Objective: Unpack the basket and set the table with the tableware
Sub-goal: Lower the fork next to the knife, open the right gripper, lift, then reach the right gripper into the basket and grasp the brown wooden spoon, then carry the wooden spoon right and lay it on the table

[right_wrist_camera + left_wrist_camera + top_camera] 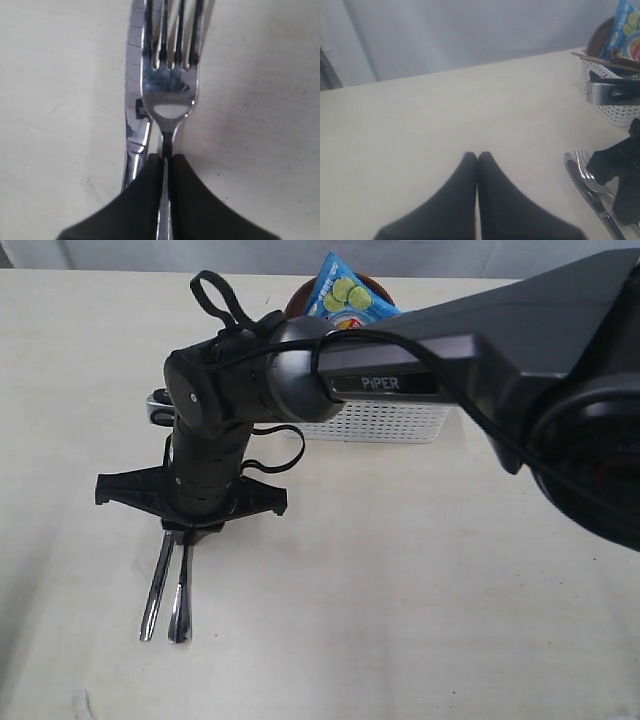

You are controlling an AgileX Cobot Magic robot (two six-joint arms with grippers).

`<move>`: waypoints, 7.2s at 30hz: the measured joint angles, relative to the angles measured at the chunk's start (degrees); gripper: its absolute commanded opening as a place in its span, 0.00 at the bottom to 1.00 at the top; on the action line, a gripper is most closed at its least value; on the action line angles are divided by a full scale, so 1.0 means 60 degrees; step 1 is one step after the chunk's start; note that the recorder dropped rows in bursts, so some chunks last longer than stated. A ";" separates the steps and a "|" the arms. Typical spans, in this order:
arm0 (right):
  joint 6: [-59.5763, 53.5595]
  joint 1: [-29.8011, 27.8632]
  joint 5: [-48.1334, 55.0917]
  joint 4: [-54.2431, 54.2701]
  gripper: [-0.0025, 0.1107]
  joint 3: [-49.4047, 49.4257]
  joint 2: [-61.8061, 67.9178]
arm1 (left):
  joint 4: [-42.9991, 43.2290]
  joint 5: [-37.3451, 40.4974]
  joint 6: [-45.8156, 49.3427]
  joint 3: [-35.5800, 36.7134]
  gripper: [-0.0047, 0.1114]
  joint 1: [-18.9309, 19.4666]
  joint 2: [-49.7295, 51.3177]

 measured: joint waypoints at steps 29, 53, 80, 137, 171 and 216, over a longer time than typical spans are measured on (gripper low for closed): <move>0.0925 0.0052 -0.0218 -0.0529 0.02 0.0000 0.0040 | 0.0000 0.0000 0.0000 0.0000 0.04 0.0000 0.0000; 0.0979 0.0052 0.0128 -0.0532 0.41 -0.0142 0.0040 | 0.0000 0.0000 0.0000 0.0000 0.04 0.0000 0.0000; -0.2214 -0.1544 0.4561 -0.3943 0.41 -0.4798 -0.0846 | 0.0000 0.0000 0.0000 0.0000 0.04 0.0000 0.0000; -0.6267 -0.1562 0.4600 -0.8507 0.02 -0.4850 0.1439 | 0.0000 0.0000 0.0000 0.0000 0.04 0.0000 0.0000; -0.5630 -0.0163 0.4635 -0.8368 0.02 -0.4850 -0.1441 | 0.0000 0.0000 0.0000 0.0000 0.04 0.0000 0.0000; -0.3649 -0.1786 0.4627 -0.3418 0.02 0.1281 -0.4676 | 0.0000 0.0000 0.0000 0.0000 0.04 0.0000 0.0000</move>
